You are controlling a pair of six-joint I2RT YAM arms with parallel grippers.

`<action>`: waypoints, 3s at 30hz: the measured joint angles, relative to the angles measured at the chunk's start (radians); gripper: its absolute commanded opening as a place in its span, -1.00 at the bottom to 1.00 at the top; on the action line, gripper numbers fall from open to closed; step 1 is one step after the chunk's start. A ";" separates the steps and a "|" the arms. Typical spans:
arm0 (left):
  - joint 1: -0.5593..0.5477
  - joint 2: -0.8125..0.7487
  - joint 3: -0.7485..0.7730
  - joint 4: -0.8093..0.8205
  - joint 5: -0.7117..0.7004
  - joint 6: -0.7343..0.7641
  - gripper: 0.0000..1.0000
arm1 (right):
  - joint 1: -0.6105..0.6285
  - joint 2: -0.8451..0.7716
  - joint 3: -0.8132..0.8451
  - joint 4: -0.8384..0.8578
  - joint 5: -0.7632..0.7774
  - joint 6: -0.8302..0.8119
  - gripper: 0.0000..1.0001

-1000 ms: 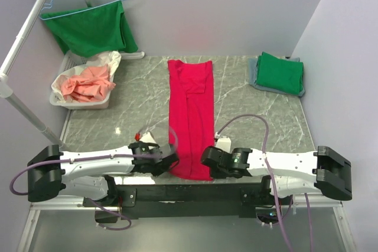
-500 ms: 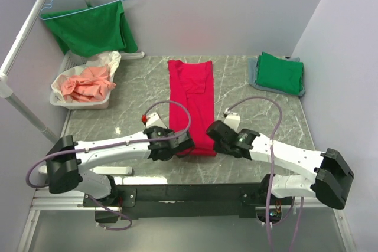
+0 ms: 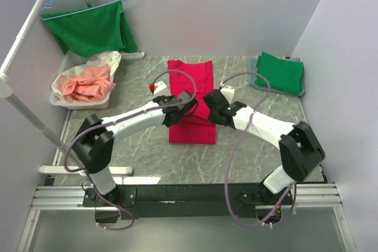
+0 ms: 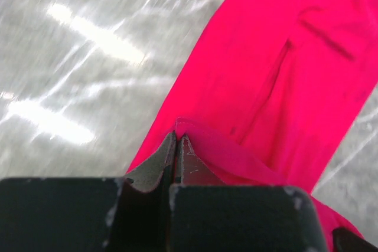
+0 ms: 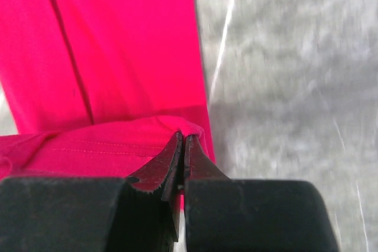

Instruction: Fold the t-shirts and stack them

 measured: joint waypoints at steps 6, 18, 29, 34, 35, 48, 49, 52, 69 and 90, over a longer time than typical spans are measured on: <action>0.077 0.140 0.106 0.072 0.014 0.131 -0.98 | -0.060 0.159 0.131 0.018 -0.018 -0.047 -1.00; 0.188 0.327 0.268 0.141 0.099 0.277 -0.59 | -0.158 0.349 0.304 0.023 -0.075 -0.093 -0.63; 0.274 0.369 0.382 0.188 0.079 0.378 0.04 | -0.251 0.388 0.446 0.014 -0.082 -0.153 0.25; 0.291 0.340 0.379 0.206 0.099 0.414 0.01 | -0.307 0.384 0.514 0.016 -0.076 -0.167 0.24; 0.291 0.319 0.350 0.229 0.116 0.420 0.01 | -0.315 0.372 0.494 0.022 -0.082 -0.171 0.24; 0.287 -0.155 -0.342 0.455 0.492 0.488 -0.06 | -0.310 -0.098 -0.105 0.063 -0.260 -0.182 0.24; 0.287 -0.169 -0.367 0.479 0.519 0.496 -0.07 | -0.306 -0.126 -0.125 0.072 -0.273 -0.182 0.24; 0.287 -0.175 -0.416 0.544 0.597 0.507 -0.08 | -0.304 -0.172 -0.175 0.106 -0.318 -0.182 0.24; 0.287 -0.106 -0.510 0.712 0.816 0.509 -0.30 | -0.290 -0.077 -0.308 0.314 -0.517 -0.177 0.15; 0.288 -0.094 -0.575 0.789 0.821 0.463 -0.99 | -0.237 0.042 -0.315 0.442 -0.652 -0.159 -0.79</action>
